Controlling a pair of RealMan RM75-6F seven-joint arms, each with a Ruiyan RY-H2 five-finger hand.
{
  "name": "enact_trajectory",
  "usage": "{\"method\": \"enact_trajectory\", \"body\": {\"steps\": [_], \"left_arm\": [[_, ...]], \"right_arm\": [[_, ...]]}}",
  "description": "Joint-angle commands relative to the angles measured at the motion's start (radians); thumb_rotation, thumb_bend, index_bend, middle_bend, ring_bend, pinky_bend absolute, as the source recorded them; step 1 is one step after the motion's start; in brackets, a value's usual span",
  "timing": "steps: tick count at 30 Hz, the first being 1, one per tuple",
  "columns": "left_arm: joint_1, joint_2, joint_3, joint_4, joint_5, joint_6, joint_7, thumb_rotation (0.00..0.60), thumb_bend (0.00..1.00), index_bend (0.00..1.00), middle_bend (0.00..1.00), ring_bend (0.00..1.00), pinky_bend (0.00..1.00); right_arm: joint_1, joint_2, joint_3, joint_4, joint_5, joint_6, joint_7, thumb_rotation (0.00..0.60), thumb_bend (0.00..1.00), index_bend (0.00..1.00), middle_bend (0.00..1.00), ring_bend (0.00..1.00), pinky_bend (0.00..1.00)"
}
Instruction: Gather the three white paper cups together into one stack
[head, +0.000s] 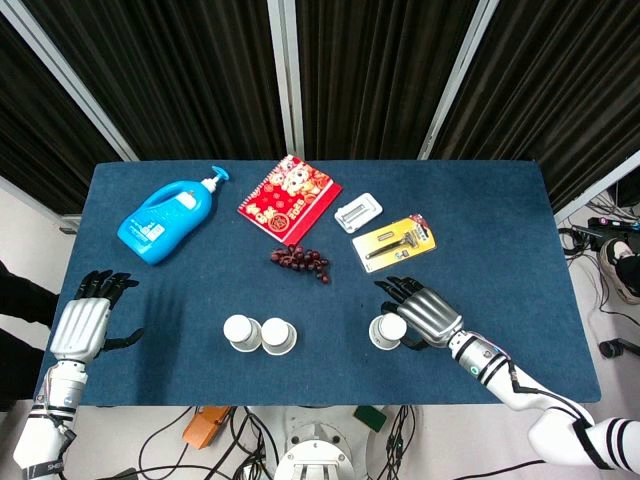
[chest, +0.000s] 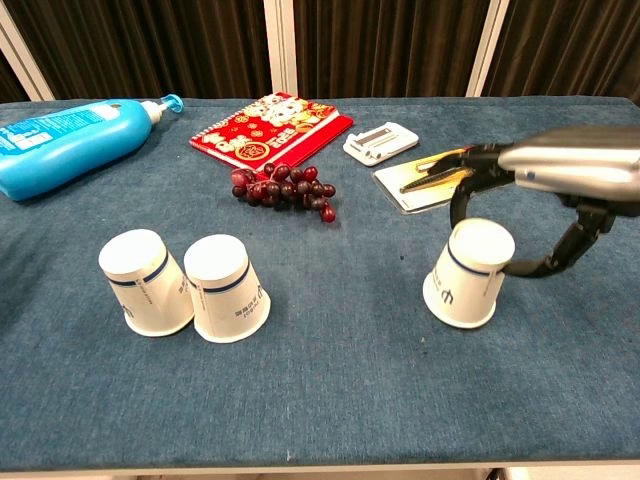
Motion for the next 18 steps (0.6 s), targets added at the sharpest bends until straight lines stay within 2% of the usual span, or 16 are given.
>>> {"method": "enact_trajectory", "body": {"steps": [1, 4, 8, 13, 18], "left_arm": [[0.008, 0.006, 0.001, 0.008, -0.004, 0.004, 0.001, 0.595, 0.19, 0.23, 0.15, 0.08, 0.0], [0.021, 0.005, 0.004, 0.021, -0.01, 0.014, 0.013, 0.595, 0.19, 0.23, 0.15, 0.08, 0.0], [0.039, -0.001, 0.008, 0.032, -0.013, 0.029, 0.009, 0.597, 0.19, 0.23, 0.15, 0.08, 0.0], [0.057, -0.007, 0.013, 0.048, -0.007, 0.038, -0.008, 0.597, 0.19, 0.23, 0.15, 0.08, 0.0], [0.068, -0.01, 0.01, 0.066, -0.006, 0.042, -0.027, 0.598, 0.19, 0.23, 0.15, 0.08, 0.0]], "right_arm": [[0.021, 0.056, 0.035, -0.069, -0.01, 0.02, 0.014, 0.6, 0.48, 0.53, 0.1, 0.0, 0.17], [0.069, 0.098, 0.09, -0.137, -0.004, 0.006, 0.032, 0.6, 0.48, 0.53, 0.1, 0.0, 0.17], [0.17, 0.099, 0.178, -0.179, 0.05, -0.065, 0.056, 0.6, 0.48, 0.53, 0.1, 0.0, 0.17], [0.328, 0.018, 0.255, -0.144, 0.17, -0.187, 0.03, 0.6, 0.48, 0.53, 0.1, 0.0, 0.17], [0.461, -0.08, 0.278, -0.083, 0.293, -0.249, -0.047, 0.6, 0.48, 0.52, 0.1, 0.0, 0.17]]}}
